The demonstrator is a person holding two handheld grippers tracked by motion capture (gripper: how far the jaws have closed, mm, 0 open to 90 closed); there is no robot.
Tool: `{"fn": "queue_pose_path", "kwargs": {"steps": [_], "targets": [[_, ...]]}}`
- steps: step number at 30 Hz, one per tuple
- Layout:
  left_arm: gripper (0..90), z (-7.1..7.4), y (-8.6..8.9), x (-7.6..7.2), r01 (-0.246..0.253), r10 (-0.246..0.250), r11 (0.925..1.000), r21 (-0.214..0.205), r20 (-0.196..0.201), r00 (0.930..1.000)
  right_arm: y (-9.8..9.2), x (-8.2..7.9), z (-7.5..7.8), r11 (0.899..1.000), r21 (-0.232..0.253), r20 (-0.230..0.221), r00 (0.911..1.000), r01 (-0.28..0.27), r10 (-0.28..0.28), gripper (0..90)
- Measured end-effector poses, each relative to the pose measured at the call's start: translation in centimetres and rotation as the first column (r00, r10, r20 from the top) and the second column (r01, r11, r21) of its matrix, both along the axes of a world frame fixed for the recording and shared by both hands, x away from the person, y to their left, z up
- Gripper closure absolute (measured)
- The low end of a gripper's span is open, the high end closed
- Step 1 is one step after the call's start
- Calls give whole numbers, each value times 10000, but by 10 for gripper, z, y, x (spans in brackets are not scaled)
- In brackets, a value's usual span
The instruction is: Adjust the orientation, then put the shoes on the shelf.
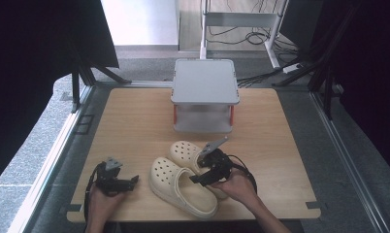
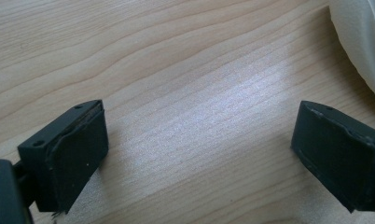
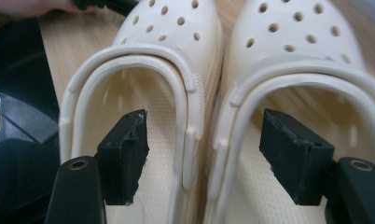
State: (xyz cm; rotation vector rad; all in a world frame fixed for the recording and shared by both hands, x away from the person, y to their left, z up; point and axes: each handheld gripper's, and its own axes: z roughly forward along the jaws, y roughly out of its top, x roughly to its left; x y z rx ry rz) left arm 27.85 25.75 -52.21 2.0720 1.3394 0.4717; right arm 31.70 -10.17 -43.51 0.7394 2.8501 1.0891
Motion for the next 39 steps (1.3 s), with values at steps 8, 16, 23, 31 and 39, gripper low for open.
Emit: {"fn": "queue_pose_path", "kwargs": {"steps": [8, 16, 23, 31, 39], "targets": [[37, 0, 0, 0, 1, -1, 10000, 1, 1, 10000, 20, 2, -14, 9987, -508, 41, 10000, -88, 90, 338], [37, 0, 0, 0, 0, 0, 10000, 9, 6, 10000, 33, 6, -26, 9961, -874, 395, 9992, 90, -56, 462], [37, 0, 0, 0, 1, -1, 10000, 8, 6, 10000, 34, 5, -28, 9941, -963, 473, 9978, 502, -458, 630], [37, 0, 0, 0, -1, 1, 10000, 5, 8, 10000, 36, 6, -25, 9897, -1244, 260, 9974, 703, -675, 653], [37, 0, 0, 0, 8, -8, 10000, 13, 0, 10000, 33, 6, -17, 9905, -1206, -21, 9977, 663, -670, 654]]}}
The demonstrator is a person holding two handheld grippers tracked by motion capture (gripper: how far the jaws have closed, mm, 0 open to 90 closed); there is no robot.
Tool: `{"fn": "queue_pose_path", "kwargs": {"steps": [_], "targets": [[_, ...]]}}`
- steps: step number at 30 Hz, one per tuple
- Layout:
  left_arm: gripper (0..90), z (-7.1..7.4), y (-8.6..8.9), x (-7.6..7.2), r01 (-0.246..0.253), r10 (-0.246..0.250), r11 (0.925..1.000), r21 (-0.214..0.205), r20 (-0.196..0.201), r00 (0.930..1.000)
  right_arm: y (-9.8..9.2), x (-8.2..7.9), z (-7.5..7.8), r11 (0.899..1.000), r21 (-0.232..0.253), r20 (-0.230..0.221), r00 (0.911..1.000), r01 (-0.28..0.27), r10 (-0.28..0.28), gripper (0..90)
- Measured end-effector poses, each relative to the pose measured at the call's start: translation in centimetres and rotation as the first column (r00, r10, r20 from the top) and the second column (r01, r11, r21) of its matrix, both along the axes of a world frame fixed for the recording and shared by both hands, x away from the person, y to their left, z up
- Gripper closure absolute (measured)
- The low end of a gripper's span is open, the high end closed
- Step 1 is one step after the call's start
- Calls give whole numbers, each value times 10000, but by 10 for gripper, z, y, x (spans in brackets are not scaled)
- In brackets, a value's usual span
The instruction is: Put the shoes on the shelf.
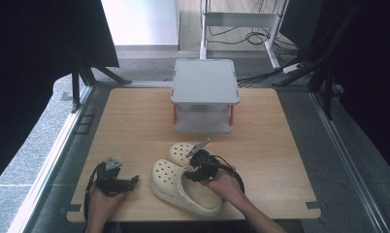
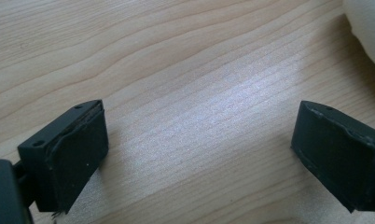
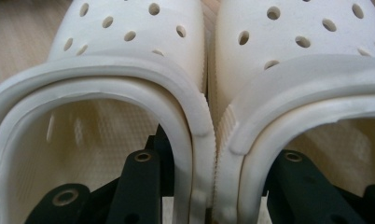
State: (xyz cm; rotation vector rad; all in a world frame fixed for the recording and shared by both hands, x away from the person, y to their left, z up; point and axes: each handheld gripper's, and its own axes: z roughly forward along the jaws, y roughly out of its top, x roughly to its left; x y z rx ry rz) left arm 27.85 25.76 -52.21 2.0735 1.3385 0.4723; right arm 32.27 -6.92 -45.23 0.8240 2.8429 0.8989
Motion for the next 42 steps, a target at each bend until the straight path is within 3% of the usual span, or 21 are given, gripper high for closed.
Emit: {"fn": "queue_pose_path", "kwargs": {"steps": [24, 42], "targets": [[0, 0, 0, 2, -238, 238, 9997, 36, -130, 9996, -36, 8, 58, 9972, 313, 138, 9976, 679, -683, 653], [0, 0, 0, 2, -296, 297, 9995, 62, -137, 9995, -57, 13, 119, 9928, 143, 381, 9921, 1188, -1193, 653]]}}
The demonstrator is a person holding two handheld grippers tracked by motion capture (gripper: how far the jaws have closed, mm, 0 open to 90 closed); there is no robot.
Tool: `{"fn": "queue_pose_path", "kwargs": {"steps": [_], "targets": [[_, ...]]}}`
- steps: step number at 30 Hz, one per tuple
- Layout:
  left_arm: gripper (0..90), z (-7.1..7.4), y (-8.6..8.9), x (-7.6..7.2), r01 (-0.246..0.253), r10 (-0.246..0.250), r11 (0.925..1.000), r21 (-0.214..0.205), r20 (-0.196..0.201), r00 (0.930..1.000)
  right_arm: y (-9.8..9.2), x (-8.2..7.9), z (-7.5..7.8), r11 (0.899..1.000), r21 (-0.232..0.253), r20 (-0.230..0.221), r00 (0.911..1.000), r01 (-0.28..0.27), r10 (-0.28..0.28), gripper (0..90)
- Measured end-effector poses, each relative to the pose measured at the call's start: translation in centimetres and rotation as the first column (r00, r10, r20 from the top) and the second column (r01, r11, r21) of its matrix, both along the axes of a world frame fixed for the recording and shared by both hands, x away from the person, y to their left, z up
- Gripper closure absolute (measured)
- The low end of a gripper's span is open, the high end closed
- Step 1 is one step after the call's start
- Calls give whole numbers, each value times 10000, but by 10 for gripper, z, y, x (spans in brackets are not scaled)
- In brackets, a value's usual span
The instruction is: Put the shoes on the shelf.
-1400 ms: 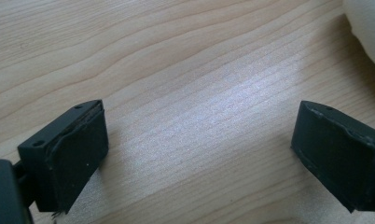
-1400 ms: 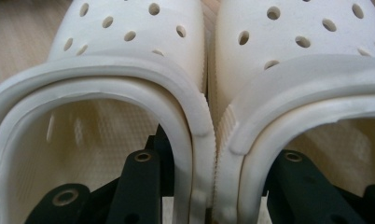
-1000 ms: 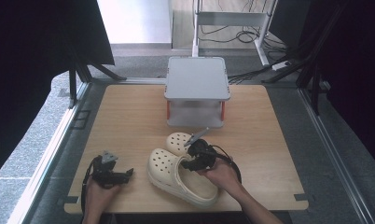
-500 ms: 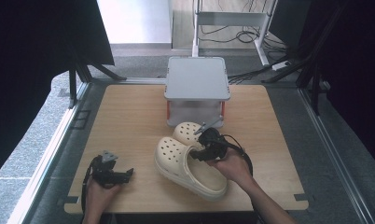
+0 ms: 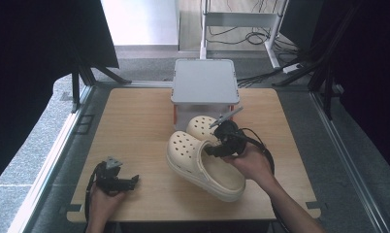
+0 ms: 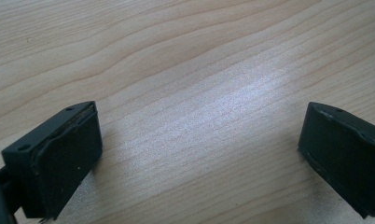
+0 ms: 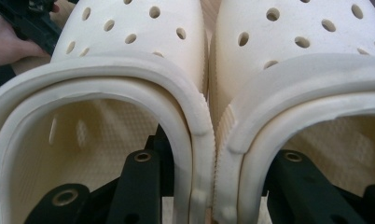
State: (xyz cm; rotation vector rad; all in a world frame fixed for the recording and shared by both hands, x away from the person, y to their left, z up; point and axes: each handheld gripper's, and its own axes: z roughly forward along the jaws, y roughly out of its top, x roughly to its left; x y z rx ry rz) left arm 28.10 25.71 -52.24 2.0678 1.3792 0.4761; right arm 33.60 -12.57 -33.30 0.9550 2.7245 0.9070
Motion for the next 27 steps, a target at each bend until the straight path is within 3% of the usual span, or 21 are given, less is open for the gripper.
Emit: {"fn": "queue_pose_path", "kwargs": {"steps": [8, 16, 24, 27], "targets": [[0, 0, 0, 0, -31, 31, 10000, 6, 11, 10000, -8, 5, 25, 9993, 161, -36, 9994, 345, -345, 653], [0, 0, 0, 0, -46, 46, 10000, -13, 21, 10000, -11, 21, 45, 9970, 123, 45, 9971, 765, -766, 653], [0, 0, 0, 0, -17, 17, 10000, -34, -41, 10000, -2, 45, 65, 9905, 90, 337, 9900, 1371, -1373, 653], [0, 0, 0, 0, -20, 20, 10000, -32, -35, 10000, 7, 60, 70, 9836, 115, 327, 9830, 1801, -1804, 652]]}}
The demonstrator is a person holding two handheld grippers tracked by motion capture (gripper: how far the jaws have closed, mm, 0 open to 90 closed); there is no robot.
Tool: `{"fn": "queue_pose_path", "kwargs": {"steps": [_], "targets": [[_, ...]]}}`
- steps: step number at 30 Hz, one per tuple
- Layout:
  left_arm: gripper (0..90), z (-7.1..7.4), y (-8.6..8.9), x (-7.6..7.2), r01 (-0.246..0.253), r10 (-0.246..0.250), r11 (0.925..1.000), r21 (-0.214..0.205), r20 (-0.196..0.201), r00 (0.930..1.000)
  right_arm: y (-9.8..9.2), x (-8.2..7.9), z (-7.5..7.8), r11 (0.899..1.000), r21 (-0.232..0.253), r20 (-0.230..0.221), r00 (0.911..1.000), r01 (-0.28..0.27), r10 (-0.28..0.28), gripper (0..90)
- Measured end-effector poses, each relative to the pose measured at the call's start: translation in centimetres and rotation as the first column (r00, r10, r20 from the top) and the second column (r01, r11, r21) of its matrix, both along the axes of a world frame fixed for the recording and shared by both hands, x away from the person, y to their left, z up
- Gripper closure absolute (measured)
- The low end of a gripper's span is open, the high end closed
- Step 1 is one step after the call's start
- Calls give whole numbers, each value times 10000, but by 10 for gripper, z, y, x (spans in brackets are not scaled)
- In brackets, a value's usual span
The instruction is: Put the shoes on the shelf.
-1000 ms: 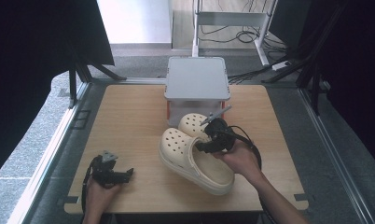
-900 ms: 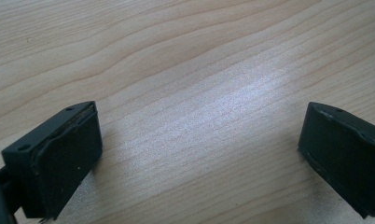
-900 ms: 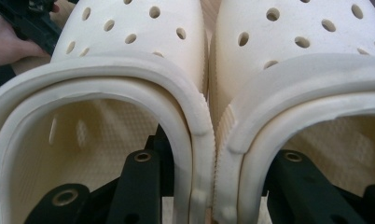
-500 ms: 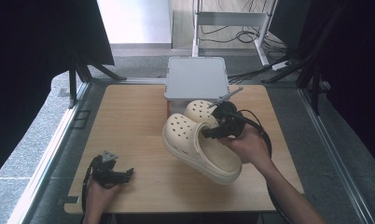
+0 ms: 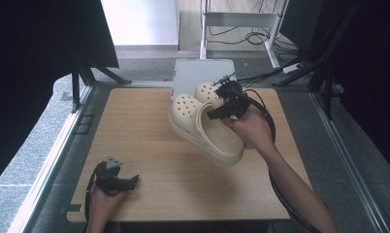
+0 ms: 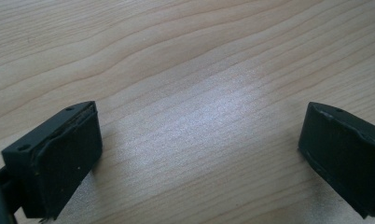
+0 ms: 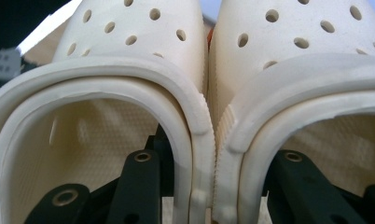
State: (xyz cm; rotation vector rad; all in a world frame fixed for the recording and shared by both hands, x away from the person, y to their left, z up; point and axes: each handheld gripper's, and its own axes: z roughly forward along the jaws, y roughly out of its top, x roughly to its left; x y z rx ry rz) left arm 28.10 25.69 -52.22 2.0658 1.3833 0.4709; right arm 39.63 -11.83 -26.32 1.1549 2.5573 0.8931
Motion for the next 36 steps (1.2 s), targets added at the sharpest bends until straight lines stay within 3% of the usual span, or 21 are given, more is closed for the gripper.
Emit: {"fn": "queue_pose_path", "kwargs": {"steps": [3, 4, 7, 10, 16, 19, 20, 21, 23, 24, 25, 34, 36], "targets": [[0, 0, 0, 0, 0, 0, 10000, 0, -3, 10000, 4, 7, 2, 9999, 22, -4, 9999, 152, -152, 652], [0, 0, 0, 0, 3, -3, 10000, -1, -7, 10000, 8, 17, 4, 9987, 80, -3, 9987, 508, -508, 652], [0, 0, 0, 0, 13, -13, 10000, 17, 2, 10000, 11, 24, 6, 9967, 116, -7, 9968, 804, -804, 652], [0, 0, 0, 0, -9, 9, 10000, 25, 33, 10000, 17, 40, 8, 9892, 11, 140, 9891, 1468, -1468, 653], [0, 0, 0, 0, 28, -28, 10000, 40, -1, 10000, 22, 61, 9, 9769, 0, 133, 9768, 2139, -2139, 653], [0, 0, 0, 0, 2, -2, 10000, 13, -14, 10000, 23, 78, 9, 9636, 78, 154, 9635, 2671, -2672, 653], [0, 0, 0, 0, 2, -2, 10000, 13, -14, 10000, 23, 78, 9, 9636, 78, 154, 9635, 2671, -2672, 653], [0, 0, 0, 0, 3, -3, 10000, 15, -12, 10000, 24, 87, 9, 9532, 134, 156, 9531, 3022, -3023, 653], [0, 0, 0, 0, 3, -3, 10000, 16, -13, 10000, 24, 90, 9, 9491, 167, 133, 9491, 3146, -3148, 652], [0, 0, 0, 0, 6, -6, 10000, 17, -12, 10000, 26, 97, 10, 9401, 188, 118, 9401, 3404, -3407, 652], [0, 0, 0, 0, 6, -6, 10000, 17, -12, 10000, 26, 97, 10, 9401, 188, 118, 9401, 3404, -3407, 652], [0, 0, 0, 0, 5, -5, 10000, 20, -10, 10000, 36, 127, 10, 8978, 414, 254, 8978, 4385, -4397, 651], [0, 0, 0, 0, 7, -6, 10000, 18, -10, 10000, 36, 130, 10, 8948, 429, 286, 8947, 4445, -4458, 652]]}}
